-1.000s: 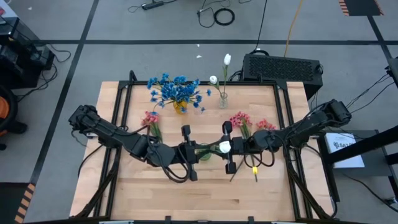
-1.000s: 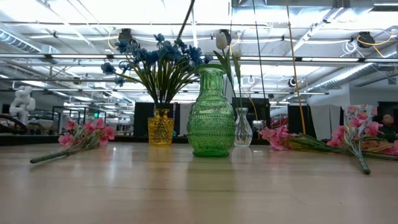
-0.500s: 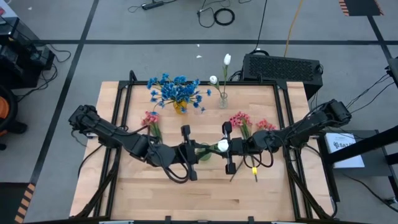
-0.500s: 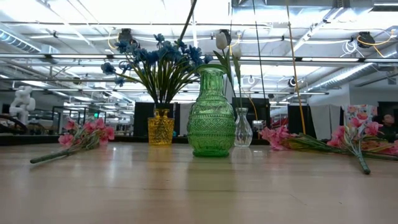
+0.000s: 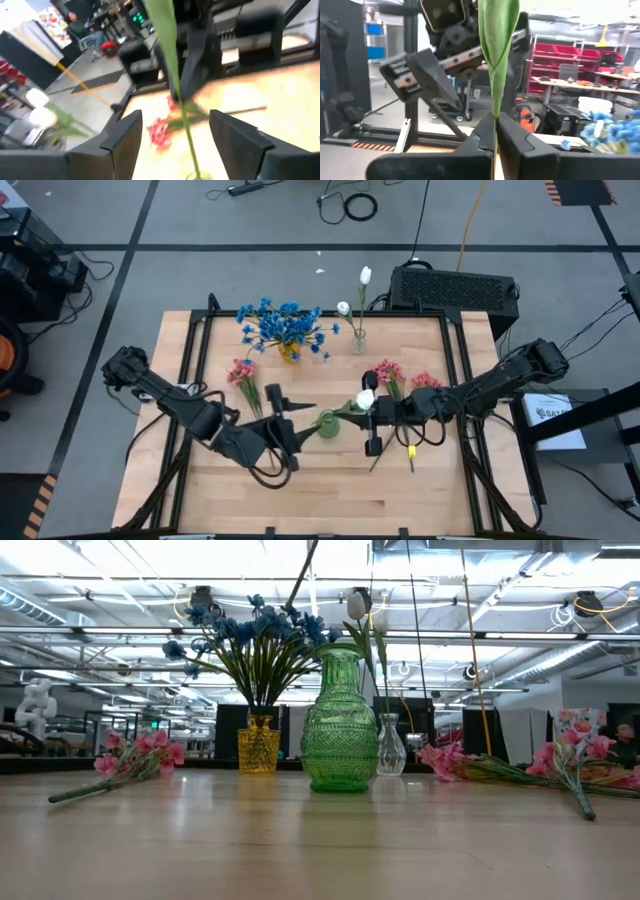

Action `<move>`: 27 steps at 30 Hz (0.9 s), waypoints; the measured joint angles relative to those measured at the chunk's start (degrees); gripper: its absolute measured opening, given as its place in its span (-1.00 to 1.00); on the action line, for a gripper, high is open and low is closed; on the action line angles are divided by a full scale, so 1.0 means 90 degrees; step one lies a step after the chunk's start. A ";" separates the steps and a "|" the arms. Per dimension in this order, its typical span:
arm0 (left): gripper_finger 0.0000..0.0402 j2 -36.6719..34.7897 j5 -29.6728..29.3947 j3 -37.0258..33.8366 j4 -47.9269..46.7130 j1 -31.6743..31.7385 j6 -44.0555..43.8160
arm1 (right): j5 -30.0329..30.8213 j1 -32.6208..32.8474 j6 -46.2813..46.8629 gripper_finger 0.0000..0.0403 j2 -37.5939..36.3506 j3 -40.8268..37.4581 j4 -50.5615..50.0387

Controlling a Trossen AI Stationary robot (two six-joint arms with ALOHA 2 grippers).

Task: Sort flowers into vase by color
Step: Put the white tulip into the transparent vase

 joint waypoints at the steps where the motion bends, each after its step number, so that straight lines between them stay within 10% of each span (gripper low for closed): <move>1: 0.19 -0.0067 -0.0051 0.0000 -0.0264 -0.0023 -0.0139 | 0.0074 0.0000 -0.0001 -1.00 -0.0071 0.0000 -0.0070; 15: 0.19 -0.0383 -0.0208 -0.0333 -0.2642 0.0412 -0.1857 | 0.2025 -0.0932 -0.0404 -1.00 -0.1439 0.0002 -0.1983; 27: 0.19 -0.0386 0.1851 -0.0917 -0.2156 0.1171 -0.1529 | 0.0452 -0.3169 0.0041 -1.00 -0.1789 0.0002 -0.3473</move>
